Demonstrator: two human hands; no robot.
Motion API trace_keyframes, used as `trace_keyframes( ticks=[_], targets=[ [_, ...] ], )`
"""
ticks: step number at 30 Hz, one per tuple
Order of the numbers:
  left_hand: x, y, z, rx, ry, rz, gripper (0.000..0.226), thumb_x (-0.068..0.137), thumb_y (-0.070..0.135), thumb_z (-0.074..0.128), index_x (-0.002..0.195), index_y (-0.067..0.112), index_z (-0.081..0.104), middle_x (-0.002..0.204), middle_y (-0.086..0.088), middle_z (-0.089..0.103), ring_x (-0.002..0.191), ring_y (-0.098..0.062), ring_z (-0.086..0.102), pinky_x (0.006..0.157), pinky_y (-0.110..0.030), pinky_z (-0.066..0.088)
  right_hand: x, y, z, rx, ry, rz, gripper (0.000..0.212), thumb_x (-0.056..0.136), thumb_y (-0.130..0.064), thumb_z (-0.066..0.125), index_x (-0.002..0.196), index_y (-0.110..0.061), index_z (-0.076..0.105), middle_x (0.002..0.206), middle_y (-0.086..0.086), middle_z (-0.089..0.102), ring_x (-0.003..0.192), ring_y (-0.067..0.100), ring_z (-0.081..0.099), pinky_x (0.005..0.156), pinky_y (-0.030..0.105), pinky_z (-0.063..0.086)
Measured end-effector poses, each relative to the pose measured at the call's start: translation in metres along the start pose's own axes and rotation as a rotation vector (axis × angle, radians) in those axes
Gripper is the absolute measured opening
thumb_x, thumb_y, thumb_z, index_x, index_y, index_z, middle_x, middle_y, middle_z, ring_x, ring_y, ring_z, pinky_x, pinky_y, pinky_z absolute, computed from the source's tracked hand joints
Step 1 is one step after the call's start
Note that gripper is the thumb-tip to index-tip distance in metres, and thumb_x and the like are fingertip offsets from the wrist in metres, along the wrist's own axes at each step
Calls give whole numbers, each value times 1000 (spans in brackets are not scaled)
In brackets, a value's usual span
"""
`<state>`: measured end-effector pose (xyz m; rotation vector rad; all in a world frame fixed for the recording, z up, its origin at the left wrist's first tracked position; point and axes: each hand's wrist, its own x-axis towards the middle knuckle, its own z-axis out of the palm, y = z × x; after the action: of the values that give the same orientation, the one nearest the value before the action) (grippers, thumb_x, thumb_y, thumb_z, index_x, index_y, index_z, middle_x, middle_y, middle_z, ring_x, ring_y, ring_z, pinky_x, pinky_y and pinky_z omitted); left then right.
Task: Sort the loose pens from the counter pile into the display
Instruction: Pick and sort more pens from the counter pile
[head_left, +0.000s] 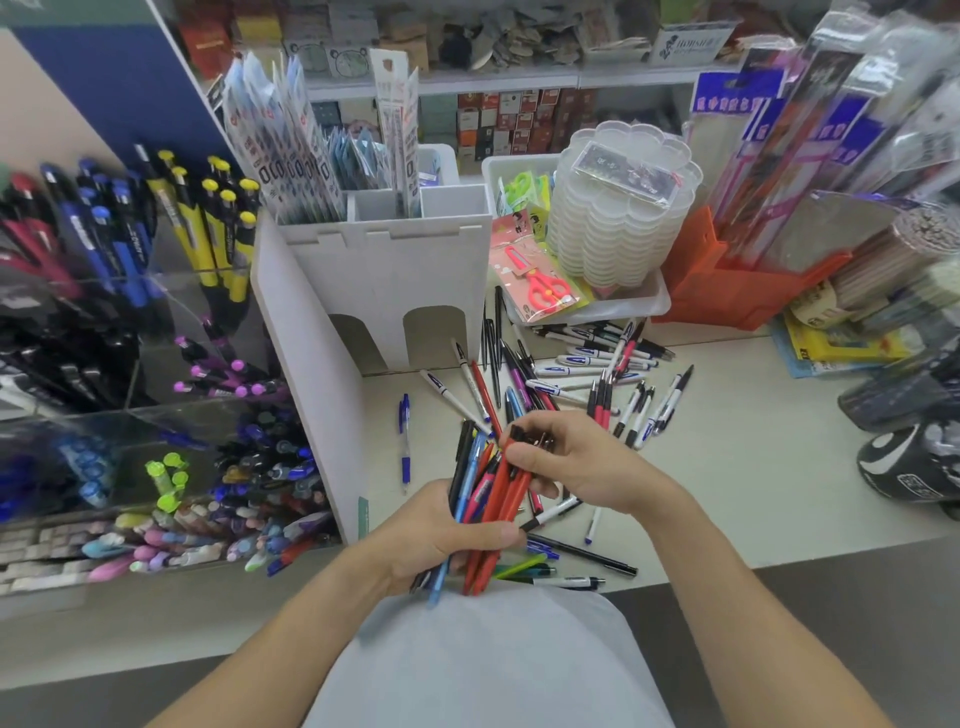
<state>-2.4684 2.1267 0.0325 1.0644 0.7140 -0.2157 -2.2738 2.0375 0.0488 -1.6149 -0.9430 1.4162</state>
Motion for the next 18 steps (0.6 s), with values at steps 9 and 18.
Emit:
trace_keyframes(
  ticks=[9, 18],
  targets=[
    [0, -1, 0, -78, 102, 8, 36, 79, 13, 80, 109, 3, 64, 87, -12, 73, 80, -23, 72, 70, -31, 58, 7, -12, 43, -190, 459, 82, 22, 88, -37, 75, 95, -20, 63, 80, -7, 68, 65, 3, 63, 62, 20, 48],
    [1, -9, 0, -168, 194, 22, 27, 79, 14, 82, 95, 0, 66, 76, -17, 69, 65, -26, 66, 67, -35, 59, 7, 13, 84, 258, 502, 168, 12, 101, -28, 60, 100, -18, 67, 85, 0, 74, 76, 12, 71, 71, 24, 54]
  ],
)
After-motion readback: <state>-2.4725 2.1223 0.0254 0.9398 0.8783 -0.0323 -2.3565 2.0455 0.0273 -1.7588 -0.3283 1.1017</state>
